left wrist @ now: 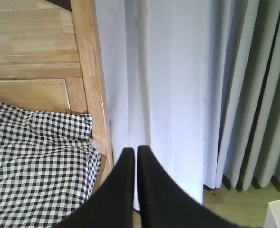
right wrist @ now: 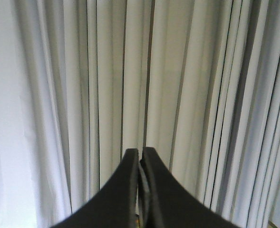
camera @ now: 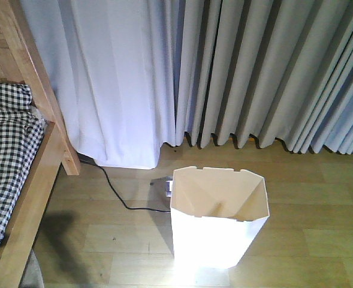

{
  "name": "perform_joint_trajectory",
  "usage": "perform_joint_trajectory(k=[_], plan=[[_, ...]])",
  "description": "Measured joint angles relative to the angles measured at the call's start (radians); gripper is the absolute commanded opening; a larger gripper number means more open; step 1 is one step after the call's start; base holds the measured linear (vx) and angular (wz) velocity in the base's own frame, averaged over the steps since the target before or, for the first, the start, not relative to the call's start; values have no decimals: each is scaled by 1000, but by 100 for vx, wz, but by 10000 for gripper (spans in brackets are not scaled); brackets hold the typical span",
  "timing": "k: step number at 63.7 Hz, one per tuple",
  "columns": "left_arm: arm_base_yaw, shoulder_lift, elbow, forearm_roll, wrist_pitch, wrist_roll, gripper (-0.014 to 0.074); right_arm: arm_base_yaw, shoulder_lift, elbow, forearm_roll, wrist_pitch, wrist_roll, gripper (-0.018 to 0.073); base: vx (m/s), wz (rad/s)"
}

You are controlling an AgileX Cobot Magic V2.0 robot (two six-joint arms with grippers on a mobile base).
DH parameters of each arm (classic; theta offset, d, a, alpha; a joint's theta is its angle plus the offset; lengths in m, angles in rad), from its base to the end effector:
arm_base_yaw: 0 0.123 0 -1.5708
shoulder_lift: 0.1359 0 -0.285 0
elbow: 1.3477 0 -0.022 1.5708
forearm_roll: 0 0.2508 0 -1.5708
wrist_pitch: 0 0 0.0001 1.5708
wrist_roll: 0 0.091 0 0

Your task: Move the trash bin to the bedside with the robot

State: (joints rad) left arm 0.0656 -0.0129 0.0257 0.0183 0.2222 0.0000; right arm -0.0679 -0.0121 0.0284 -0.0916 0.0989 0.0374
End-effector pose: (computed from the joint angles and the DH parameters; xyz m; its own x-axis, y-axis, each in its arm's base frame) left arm 0.0555 0.0040 0.1851 -0.1481 0.0082 -0.9889 -0.0669 0.9976 0.0182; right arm 0.0566 -0.0047 0.1953 -0.0316 -0.0517 -0.9982 0.0753 0.9957 -0.0540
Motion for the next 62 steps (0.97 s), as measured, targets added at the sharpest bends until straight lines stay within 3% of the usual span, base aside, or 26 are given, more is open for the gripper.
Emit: perform_joint_trajectory(k=[28,62], plan=[[0,0,0,0,0,0,-6,0,0,0,-3,-4,-71,-9,0,0],[0,0,0,0,0,0,-6,0,0,0,8,-4,-73,-9,0,0]])
